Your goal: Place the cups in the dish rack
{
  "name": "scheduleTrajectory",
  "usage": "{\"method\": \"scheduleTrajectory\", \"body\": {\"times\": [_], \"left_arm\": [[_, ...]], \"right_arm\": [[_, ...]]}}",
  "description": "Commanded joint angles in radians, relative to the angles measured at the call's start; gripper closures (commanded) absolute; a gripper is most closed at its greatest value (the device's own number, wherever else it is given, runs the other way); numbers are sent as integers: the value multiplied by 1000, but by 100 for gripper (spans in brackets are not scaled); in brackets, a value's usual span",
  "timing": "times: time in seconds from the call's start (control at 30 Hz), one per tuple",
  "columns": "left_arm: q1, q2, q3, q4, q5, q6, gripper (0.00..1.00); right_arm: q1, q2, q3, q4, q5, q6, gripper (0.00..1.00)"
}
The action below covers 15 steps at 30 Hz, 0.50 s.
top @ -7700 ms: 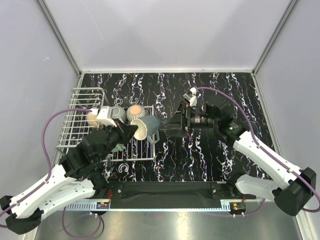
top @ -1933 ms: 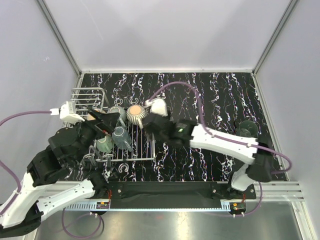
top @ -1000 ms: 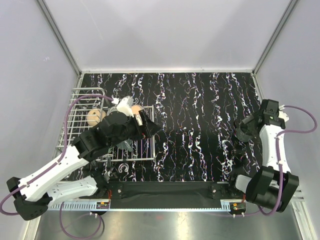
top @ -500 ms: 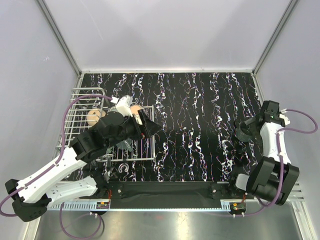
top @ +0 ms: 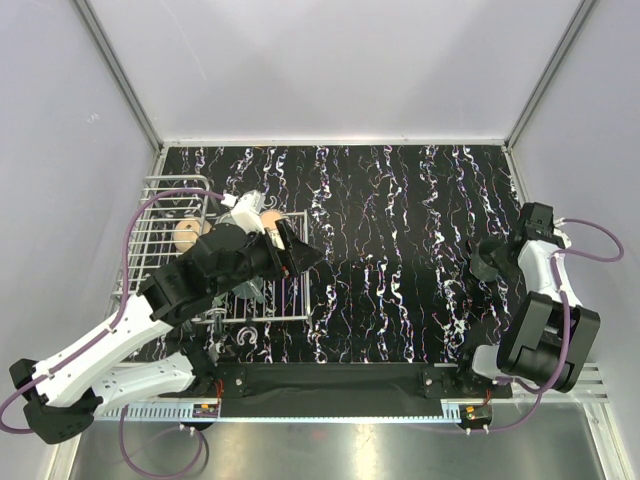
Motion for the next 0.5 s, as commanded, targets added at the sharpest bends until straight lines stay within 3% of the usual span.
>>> {"method": "scheduleTrajectory", "body": {"times": [0.0,0.1,0.23,0.37,0.47], "left_arm": [[-3,5,0,39,10,15,13],[-3,21,19,19,7,19,13],[-3,27,48,-9,-25,38,13],[-3,39,94,-36,-54,62,13],[-3,68,124,-47,-51,75,13]], "right_arm": [[-4,-23,-24,72,-110,-44,66],[4,-34,-26,83,-204,-103,81],[94,-73,11,43,-311,-197,83],[286,-100,57,-24,-337,-248,100],[447,-98,74,-50,-381,-249,100]]}}
